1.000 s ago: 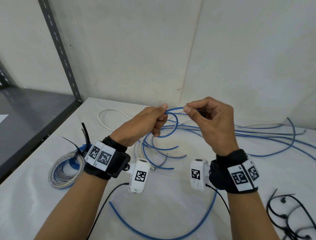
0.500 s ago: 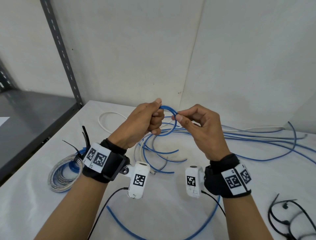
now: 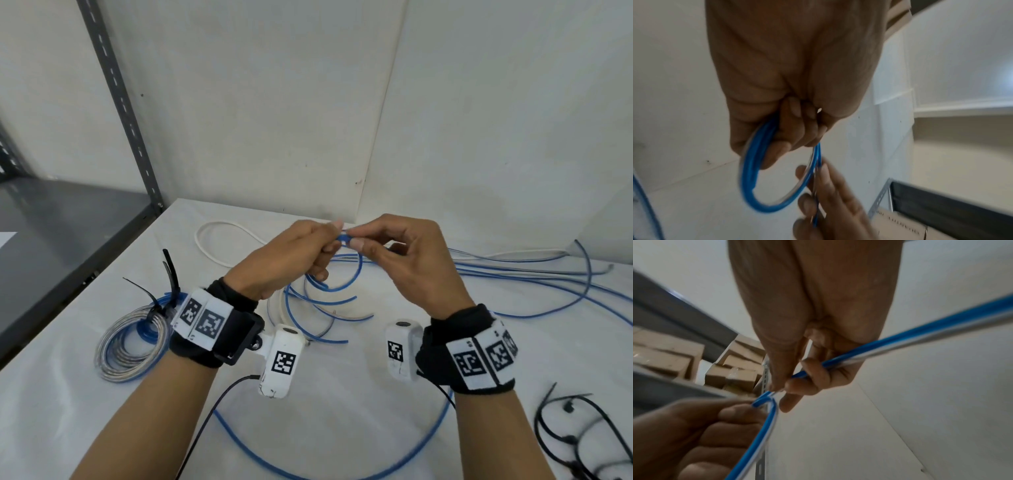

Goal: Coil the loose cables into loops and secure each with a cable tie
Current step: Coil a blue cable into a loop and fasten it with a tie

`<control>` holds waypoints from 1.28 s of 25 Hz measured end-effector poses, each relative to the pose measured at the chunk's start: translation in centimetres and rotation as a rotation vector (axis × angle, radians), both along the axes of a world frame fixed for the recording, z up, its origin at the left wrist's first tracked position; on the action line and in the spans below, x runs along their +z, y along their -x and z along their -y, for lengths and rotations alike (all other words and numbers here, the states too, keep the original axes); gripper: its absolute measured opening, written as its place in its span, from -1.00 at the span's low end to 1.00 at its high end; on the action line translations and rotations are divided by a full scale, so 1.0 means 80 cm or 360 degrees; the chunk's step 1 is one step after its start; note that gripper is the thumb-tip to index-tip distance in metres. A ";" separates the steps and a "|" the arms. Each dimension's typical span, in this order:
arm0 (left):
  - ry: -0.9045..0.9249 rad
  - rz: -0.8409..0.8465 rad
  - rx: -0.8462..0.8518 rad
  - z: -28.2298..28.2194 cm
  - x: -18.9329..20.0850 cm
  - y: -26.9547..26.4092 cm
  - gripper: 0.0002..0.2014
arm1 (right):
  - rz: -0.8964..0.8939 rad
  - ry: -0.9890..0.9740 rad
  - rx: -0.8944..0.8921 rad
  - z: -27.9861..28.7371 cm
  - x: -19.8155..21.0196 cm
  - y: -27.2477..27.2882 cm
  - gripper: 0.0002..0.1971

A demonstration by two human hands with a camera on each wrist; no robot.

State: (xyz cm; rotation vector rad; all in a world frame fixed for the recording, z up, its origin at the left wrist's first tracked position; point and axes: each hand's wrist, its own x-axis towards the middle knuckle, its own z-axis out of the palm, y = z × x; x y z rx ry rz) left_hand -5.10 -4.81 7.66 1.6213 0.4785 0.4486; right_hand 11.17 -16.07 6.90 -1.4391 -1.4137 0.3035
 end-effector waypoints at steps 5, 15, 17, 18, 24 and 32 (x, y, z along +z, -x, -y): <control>0.0657 0.0691 0.0196 -0.009 0.016 0.004 -0.54 | -0.0581 -0.0256 0.0064 -0.006 0.001 0.008 -0.92; 0.0460 0.0248 0.0198 -0.016 0.005 0.004 -0.57 | -0.0267 -0.0194 -0.0019 -0.010 -0.008 0.007 -0.93; 0.0186 -0.0006 0.0103 -0.010 -0.001 0.002 -0.54 | -0.0048 -0.0011 0.0026 -0.006 -0.008 -0.001 -0.94; 0.0035 -0.0067 0.0064 -0.005 -0.005 0.000 -0.54 | 0.0027 0.0028 0.0032 -0.004 -0.008 -0.002 -0.94; 0.0382 0.0491 0.0220 -0.014 0.007 0.004 -0.57 | -0.0298 -0.0259 -0.0073 0.003 0.003 -0.017 -0.89; 0.0816 0.0876 0.0359 -0.010 0.010 -0.003 -0.55 | -0.0678 -0.0340 -0.0021 -0.019 -0.010 0.034 -0.91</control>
